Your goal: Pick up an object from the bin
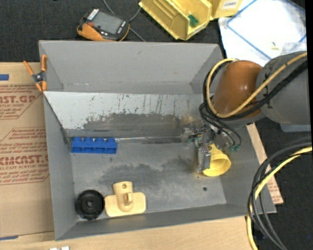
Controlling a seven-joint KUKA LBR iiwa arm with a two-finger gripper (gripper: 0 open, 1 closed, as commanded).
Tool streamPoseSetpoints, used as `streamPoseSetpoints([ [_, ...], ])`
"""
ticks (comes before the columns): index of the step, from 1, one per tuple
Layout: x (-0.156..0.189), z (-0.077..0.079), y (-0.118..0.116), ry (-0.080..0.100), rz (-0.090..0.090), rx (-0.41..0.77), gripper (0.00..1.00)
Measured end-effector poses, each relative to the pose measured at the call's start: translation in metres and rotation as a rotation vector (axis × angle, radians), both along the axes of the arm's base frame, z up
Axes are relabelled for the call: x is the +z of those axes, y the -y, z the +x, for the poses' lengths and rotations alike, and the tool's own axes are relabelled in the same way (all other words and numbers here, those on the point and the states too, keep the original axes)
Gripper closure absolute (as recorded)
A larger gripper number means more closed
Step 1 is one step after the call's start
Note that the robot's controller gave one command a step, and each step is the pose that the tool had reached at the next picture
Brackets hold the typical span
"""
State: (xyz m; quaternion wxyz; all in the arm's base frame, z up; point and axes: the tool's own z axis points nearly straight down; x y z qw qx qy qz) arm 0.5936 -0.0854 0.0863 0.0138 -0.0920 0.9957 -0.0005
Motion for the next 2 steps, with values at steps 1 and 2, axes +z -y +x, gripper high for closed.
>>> streamPoseSetpoints([
  [1,-0.017,-0.071,0.046,-0.005,-0.003,0.016,0.00],
  [2,0.067,-0.022,0.068,0.011,0.005,-0.086,1.00],
])
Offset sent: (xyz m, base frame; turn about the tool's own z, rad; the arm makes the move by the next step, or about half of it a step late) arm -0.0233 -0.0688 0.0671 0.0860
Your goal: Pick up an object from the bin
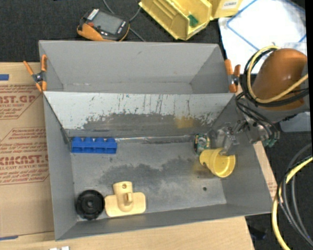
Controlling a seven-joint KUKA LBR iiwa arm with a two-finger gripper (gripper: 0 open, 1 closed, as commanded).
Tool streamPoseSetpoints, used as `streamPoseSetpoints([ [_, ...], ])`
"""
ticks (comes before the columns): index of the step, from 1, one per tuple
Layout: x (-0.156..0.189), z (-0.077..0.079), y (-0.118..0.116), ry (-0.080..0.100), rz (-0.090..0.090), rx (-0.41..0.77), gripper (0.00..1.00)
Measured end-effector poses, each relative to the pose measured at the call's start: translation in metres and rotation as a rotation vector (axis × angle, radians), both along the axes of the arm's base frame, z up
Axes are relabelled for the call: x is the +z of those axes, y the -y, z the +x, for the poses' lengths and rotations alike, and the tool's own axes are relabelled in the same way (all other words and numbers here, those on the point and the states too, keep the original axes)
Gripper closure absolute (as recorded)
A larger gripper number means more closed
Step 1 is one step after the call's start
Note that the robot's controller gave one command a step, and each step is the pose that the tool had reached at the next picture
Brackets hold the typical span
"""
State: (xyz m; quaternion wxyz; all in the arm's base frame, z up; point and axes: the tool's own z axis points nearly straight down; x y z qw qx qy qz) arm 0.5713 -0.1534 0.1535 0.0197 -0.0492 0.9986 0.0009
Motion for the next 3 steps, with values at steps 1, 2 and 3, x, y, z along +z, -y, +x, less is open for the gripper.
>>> streamPoseSetpoints([
  [1,0.000,0.000,0.000,0.000,0.000,0.000,1.00],
  [2,0.022,0.011,-0.045,0.004,-0.003,0.082,1.00],
  [3,0.039,0.000,-0.048,0.003,-0.002,0.060,1.00],
])
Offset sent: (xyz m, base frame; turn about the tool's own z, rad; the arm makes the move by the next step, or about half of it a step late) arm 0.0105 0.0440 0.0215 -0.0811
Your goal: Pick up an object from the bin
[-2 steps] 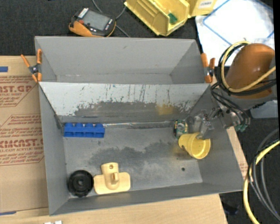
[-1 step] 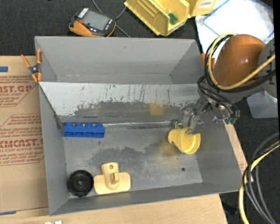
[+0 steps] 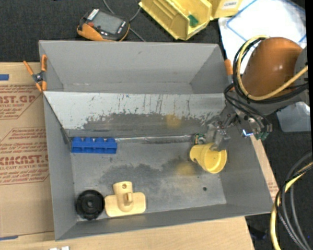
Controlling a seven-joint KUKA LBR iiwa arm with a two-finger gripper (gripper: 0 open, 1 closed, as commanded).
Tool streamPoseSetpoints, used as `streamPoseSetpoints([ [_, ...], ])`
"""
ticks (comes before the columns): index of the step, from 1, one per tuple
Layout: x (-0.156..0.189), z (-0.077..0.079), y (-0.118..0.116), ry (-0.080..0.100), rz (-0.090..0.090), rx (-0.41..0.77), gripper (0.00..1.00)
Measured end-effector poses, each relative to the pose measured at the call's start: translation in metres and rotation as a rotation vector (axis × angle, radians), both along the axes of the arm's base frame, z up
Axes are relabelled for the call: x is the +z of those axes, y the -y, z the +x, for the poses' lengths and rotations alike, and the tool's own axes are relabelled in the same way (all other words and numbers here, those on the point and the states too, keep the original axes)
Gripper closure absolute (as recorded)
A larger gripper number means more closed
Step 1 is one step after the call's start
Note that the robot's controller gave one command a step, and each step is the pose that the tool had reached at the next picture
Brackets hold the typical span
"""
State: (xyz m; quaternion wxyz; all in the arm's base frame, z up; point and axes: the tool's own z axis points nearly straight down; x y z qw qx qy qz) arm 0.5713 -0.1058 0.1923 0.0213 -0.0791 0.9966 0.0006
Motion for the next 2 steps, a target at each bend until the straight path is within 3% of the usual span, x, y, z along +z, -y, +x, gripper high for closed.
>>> streamPoseSetpoints([
  [1,-0.0691,-0.0101,-0.0662,0.000,-0.004,0.168,1.00],
  [2,-0.0620,-0.0090,-0.0713,-0.002,-0.005,0.172,1.00],
])
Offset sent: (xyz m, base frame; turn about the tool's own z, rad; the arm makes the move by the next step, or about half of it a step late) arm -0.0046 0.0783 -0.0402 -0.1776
